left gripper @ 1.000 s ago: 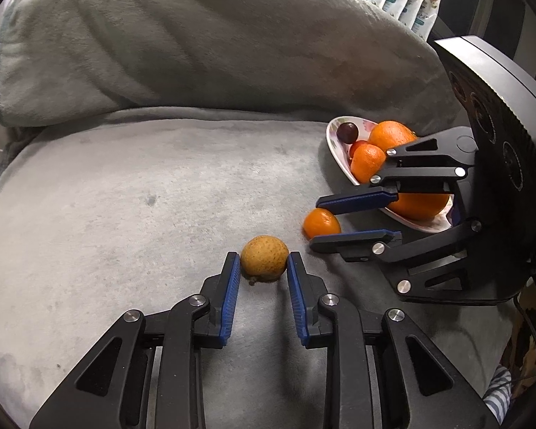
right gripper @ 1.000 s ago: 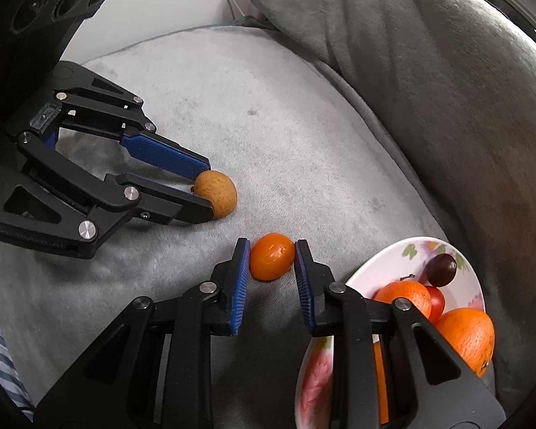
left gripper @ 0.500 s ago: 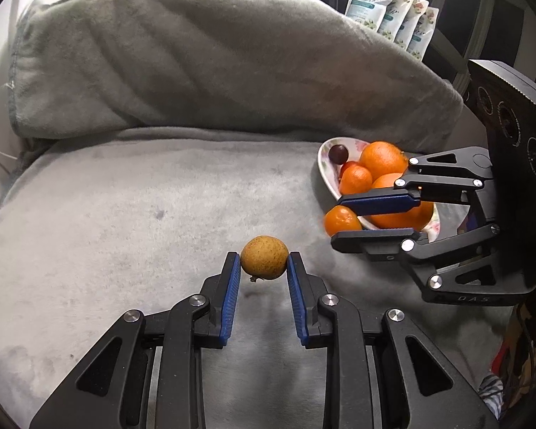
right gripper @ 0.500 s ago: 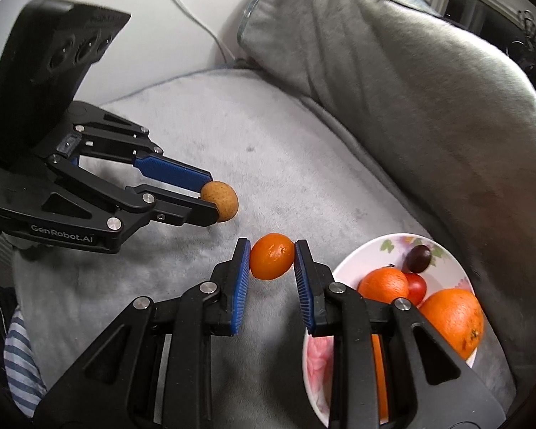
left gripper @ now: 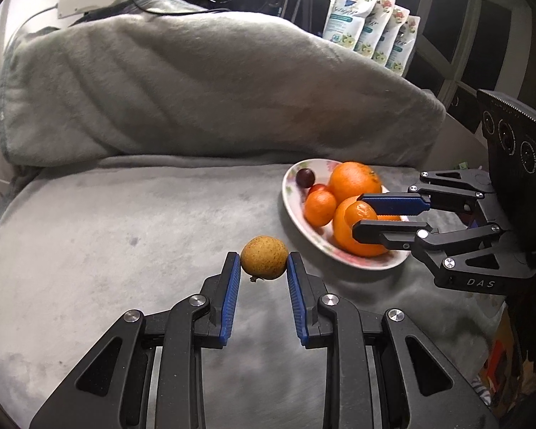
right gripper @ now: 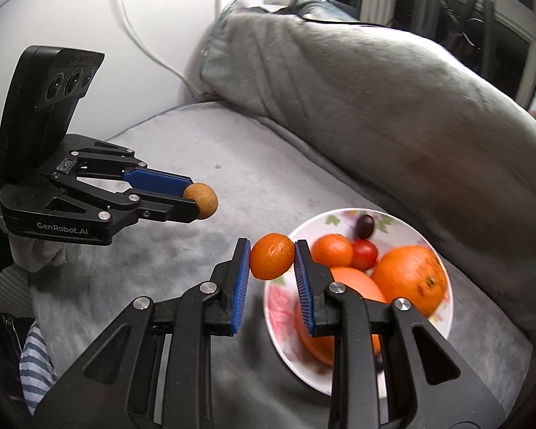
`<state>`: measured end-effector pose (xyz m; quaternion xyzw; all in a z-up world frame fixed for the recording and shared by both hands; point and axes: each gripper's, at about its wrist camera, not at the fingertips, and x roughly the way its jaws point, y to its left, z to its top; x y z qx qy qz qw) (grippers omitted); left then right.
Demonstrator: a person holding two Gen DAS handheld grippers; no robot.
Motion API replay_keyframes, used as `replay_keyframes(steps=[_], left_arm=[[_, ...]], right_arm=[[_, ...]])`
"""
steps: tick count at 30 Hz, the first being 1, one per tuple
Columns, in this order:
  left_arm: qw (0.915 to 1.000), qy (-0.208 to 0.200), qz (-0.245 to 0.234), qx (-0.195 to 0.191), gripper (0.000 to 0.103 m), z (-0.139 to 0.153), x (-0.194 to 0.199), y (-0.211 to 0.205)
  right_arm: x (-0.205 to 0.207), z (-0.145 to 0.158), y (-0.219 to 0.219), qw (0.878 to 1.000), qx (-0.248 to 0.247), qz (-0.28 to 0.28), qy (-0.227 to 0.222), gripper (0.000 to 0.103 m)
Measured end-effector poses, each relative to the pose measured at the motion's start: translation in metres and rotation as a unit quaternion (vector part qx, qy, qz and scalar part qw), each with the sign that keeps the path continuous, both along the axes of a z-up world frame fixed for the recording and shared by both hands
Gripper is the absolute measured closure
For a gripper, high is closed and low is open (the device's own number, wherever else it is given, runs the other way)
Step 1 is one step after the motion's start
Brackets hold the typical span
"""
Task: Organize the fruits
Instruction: 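Carry the brown fruit with the left gripper while the right gripper carries the orange fruit to the plate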
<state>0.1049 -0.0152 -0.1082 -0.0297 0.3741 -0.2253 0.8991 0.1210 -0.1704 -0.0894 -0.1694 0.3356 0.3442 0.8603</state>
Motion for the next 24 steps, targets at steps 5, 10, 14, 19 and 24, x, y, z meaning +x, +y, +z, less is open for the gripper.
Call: replay_keyframes(steps=[5, 10, 14, 19, 24], left_arm=[[0.9999, -0.006, -0.01, -0.006, 0.078, 0.006, 0.004, -0.014], [0.9996, -0.011, -0.022, -0.013, 0.078, 0.012, 0.011, -0.031], [0.9992, -0.013, -0.034, -0.015, 0.078, 0.014, 0.016, -0.046], [0.999, -0.013, -0.039, -0.016, 0.078, 0.015, 0.025, -0.058], [0.9989, -0.013, -0.042, -0.013, 0.078, 0.016, 0.035, -0.069]], right_arm=[[0.0, 0.003, -0.023, 1.0, 0.015, -0.028, -0.004, 0.077], [0.003, 0.005, -0.047, 0.998, 0.027, -0.061, -0.004, 0.077], [0.009, 0.003, -0.063, 0.996, 0.033, -0.084, -0.003, 0.077], [0.015, -0.001, -0.079, 0.994, 0.037, -0.106, 0.001, 0.077], [0.017, -0.004, -0.086, 0.993, 0.042, -0.112, 0.006, 0.077]])
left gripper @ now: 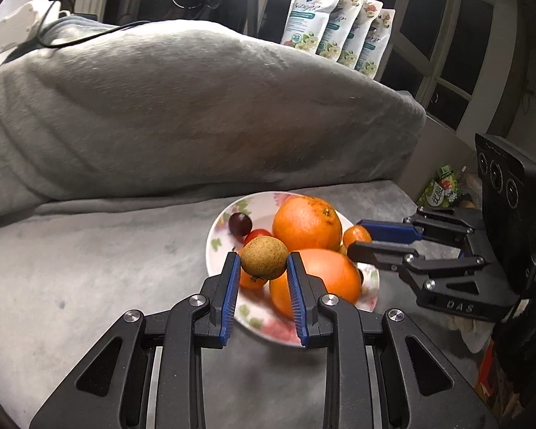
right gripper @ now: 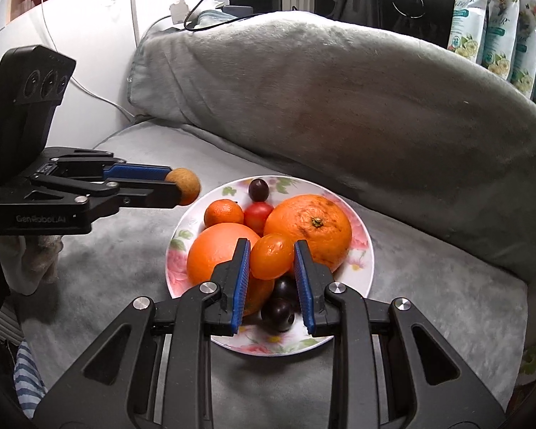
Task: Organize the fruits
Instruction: 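Carry the brown fruit with the left gripper while the right gripper carries the orange fruit to the plate, then open the left gripper over the plate while the right gripper releases the orange fruit there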
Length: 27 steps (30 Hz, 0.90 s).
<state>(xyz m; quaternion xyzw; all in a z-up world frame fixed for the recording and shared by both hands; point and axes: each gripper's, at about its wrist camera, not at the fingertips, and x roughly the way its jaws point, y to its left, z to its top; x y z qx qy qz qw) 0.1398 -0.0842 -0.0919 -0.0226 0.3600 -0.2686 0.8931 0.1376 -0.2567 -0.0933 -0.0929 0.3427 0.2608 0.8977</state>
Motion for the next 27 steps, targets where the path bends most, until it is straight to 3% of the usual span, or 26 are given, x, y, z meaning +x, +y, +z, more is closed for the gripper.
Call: replay_keyframes(steps=[15, 17, 19, 24, 27], left_arm=[[0.9998, -0.016, -0.005, 0.01, 0.078, 0.008, 0.012, -0.017], [0.9998, -0.018, -0.005, 0.01, 0.077, 0.01, 0.012, -0.017], [0.9998, -0.019, -0.005, 0.01, 0.077, 0.01, 0.012, -0.017], [0.9998, -0.021, -0.004, 0.006, 0.067, 0.013, 0.01, -0.015], [0.9997, -0.024, -0.003, 0.005, 0.067, 0.015, 0.008, -0.014]], right_arm=[[0.006, -0.002, -0.003, 1.0, 0.018, 0.002, 0.003, 0.075], [0.005, -0.002, -0.003, 1.0, 0.021, 0.001, 0.003, 0.061], [0.003, -0.001, -0.004, 1.0, 0.024, 0.0, -0.001, 0.055], [-0.001, 0.003, -0.003, 1.0, 0.026, 0.001, -0.005, 0.052], [-0.005, 0.005, -0.004, 1.0, 0.028, 0.0, -0.009, 0.042]])
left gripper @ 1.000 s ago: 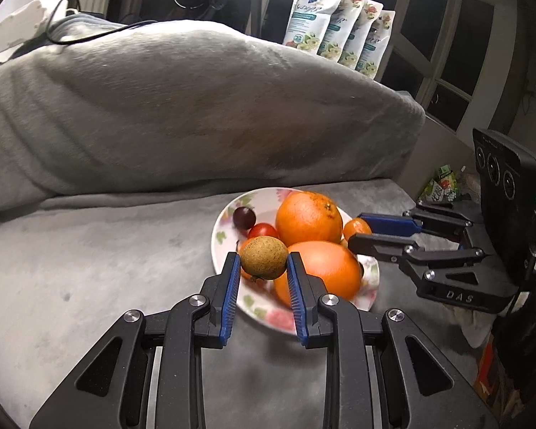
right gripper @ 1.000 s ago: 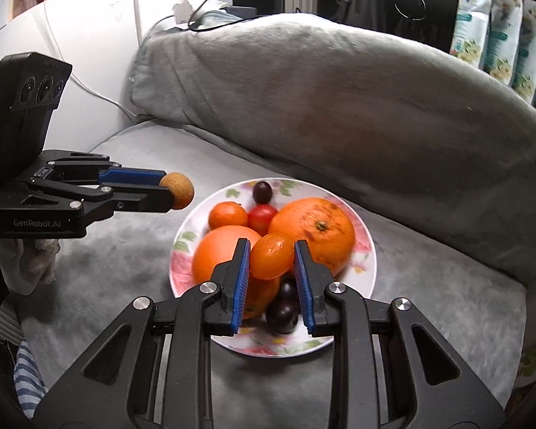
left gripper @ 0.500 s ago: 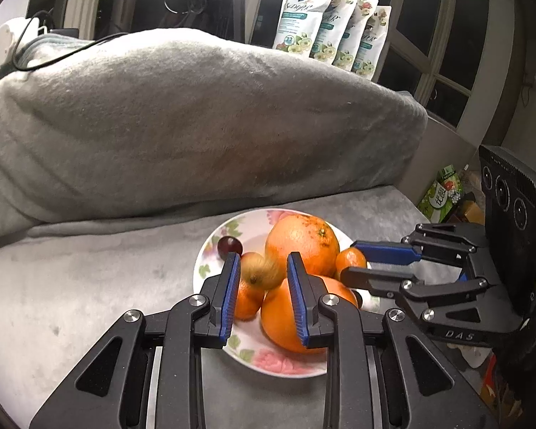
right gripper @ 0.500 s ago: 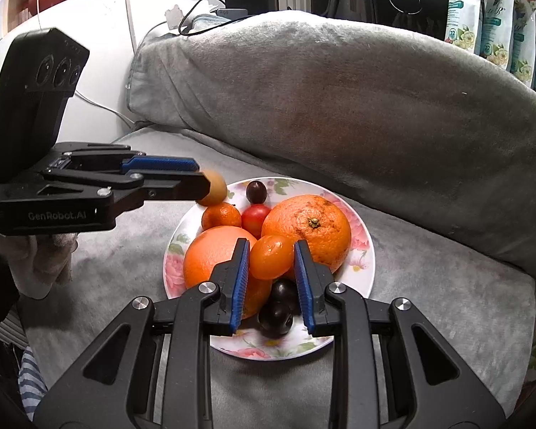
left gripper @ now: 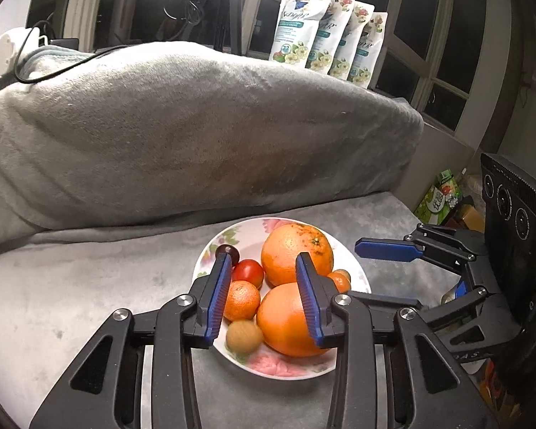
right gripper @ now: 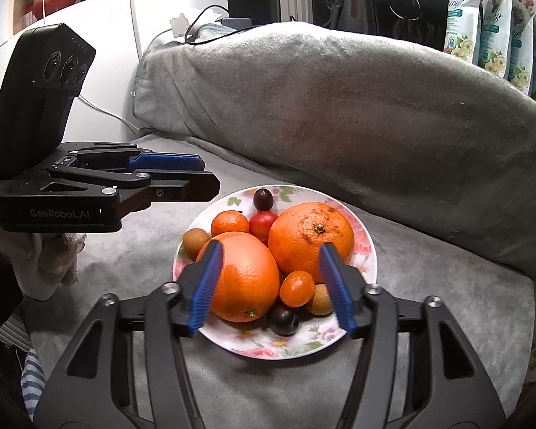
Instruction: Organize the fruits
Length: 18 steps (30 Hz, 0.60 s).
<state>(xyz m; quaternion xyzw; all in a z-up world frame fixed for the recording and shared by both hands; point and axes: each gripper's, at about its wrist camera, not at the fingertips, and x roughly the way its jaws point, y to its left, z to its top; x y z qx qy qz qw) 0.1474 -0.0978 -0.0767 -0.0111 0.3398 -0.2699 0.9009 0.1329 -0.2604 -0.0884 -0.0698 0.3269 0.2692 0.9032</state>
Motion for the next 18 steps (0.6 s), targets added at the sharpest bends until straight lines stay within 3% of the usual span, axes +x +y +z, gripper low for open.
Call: replay_keyframes(steps=[4, 7, 9, 18], left_arm=[[0.9999, -0.009, 0.005, -0.002, 0.054, 0.005, -0.005, 0.003], [0.9998, -0.016, 0.009, -0.003, 0.051, 0.01, -0.01, 0.005], [0.9997, -0.021, 0.013, -0.004, 0.044, 0.013, -0.014, 0.007], [0.9986, -0.037, 0.038, -0.011, 0.031, 0.023, -0.033, 0.016]], right_arm=[[-0.006, 0.003, -0.003, 1.0, 0.008, -0.004, -0.002, 0.039], [-0.013, 0.005, -0.007, 1.0, 0.013, -0.013, -0.005, 0.031], [-0.017, 0.007, -0.011, 1.0, 0.017, -0.022, -0.005, 0.027], [-0.038, 0.017, -0.025, 0.996, 0.029, -0.086, -0.026, 0.009]])
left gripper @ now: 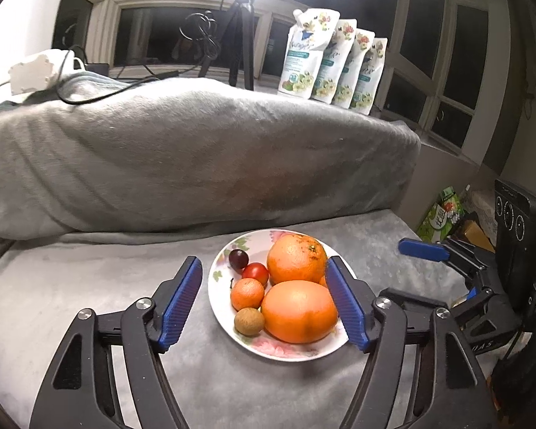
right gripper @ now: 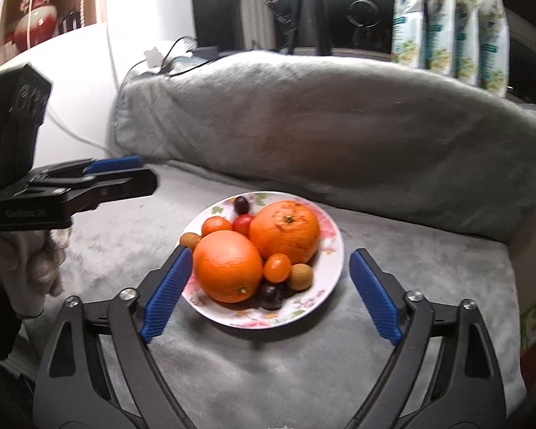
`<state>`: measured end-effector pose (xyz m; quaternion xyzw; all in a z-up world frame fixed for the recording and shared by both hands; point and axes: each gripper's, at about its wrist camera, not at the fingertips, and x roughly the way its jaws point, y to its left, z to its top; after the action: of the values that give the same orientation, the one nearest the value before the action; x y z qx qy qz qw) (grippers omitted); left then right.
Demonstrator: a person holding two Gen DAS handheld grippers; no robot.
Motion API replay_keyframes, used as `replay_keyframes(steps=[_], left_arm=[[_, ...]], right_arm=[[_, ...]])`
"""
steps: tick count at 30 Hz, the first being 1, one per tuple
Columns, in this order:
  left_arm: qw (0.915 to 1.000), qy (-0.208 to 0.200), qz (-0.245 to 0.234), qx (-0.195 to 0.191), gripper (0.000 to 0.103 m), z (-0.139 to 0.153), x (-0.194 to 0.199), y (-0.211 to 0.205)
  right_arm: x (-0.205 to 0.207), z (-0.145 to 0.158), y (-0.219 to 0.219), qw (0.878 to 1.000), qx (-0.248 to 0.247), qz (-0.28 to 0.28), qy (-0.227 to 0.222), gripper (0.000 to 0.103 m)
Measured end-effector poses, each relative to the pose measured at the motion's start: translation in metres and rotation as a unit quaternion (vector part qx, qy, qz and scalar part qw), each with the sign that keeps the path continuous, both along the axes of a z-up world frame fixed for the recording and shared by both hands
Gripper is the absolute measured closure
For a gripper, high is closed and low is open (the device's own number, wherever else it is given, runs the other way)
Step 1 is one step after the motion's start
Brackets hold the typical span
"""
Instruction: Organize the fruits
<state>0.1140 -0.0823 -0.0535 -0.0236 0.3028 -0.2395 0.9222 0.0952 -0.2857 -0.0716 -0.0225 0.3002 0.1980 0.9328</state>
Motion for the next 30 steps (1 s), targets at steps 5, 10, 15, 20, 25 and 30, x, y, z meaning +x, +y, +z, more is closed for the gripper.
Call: replay_keyframes(steps=[5, 10, 15, 20, 25, 30], left_arm=[[0.9997, -0.016, 0.017, 0.004, 0.023, 0.005, -0.016, 0.004], [0.9991, -0.026, 0.029, 0.014, 0.023, 0.007, -0.03, 0.007], [0.9982, -0.028, 0.043, 0.03, 0.022, 0.004, -0.039, 0.004], [0.9972, -0.023, 0.06, 0.039, 0.022, -0.001, -0.045, 0.005], [0.9971, -0.021, 0.06, 0.043, 0.022, -0.002, -0.051, 0.003], [0.9969, -0.024, 0.061, 0.043, 0.022, 0.001, -0.055, 0.003]], right_arm=[[-0.012, 0.006, -0.012, 0.998, 0.01, -0.066, -0.018, 0.0], [-0.023, 0.009, -0.025, 0.991, 0.02, -0.126, -0.028, 0.0], [-0.03, 0.009, -0.032, 0.985, 0.009, -0.171, -0.034, 0.0], [-0.039, 0.011, -0.036, 0.983, 0.012, -0.18, -0.038, 0.0], [-0.044, 0.013, -0.034, 0.982, 0.005, -0.181, -0.044, 0.0], [-0.045, 0.013, -0.034, 0.983, 0.005, -0.18, -0.046, 0.0]])
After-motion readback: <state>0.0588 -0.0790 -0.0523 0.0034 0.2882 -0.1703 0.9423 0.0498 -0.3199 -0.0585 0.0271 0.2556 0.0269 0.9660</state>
